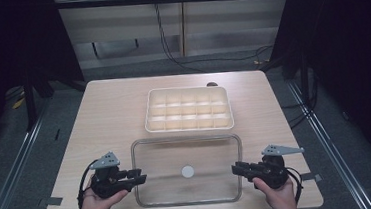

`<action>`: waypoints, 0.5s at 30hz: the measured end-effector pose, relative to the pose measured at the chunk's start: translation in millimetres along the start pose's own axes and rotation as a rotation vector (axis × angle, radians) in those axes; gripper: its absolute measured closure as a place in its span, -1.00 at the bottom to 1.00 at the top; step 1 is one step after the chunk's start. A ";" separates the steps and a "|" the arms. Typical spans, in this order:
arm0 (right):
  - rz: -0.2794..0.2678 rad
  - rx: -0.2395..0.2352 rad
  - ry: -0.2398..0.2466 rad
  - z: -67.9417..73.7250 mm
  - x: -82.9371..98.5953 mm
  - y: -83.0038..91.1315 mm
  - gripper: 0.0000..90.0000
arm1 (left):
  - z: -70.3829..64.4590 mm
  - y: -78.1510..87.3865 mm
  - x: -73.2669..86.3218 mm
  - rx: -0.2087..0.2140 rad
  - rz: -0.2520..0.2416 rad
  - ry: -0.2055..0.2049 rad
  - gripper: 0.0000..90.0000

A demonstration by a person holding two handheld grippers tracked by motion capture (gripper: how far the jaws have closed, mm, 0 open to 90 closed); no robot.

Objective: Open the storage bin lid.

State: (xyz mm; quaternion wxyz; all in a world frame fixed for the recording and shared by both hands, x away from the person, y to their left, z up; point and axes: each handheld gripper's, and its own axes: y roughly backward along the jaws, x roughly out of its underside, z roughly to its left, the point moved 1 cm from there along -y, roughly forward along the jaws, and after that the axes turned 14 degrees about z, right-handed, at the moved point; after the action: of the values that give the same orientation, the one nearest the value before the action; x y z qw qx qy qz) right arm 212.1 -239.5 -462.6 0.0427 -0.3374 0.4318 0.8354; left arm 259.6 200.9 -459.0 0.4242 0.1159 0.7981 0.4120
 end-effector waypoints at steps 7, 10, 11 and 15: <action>0.014 0.012 -0.014 0.2 0.4 -4.4 0.52 | 0.1 -4.4 1.0 -0.014 0.026 -0.019 0.34; 0.022 0.014 -0.018 -1.6 -0.6 -6.7 0.49 | 3.7 -7.3 0.5 -0.003 0.028 -0.005 0.33; 0.028 0.016 -0.020 -2.4 -0.7 -7.9 0.48 | 5.1 -8.8 0.1 0.004 0.032 -0.002 0.32; 0.049 0.020 -0.031 -5.7 -0.3 -12.3 0.43 | 9.1 -13.5 0.4 0.025 0.045 0.017 0.29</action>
State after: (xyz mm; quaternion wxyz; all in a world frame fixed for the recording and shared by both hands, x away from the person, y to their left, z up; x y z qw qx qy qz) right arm 219.8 -236.1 -473.2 0.0323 -0.3133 0.4477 0.8369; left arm 268.6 197.6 -472.2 0.4066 0.1356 0.8039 0.4124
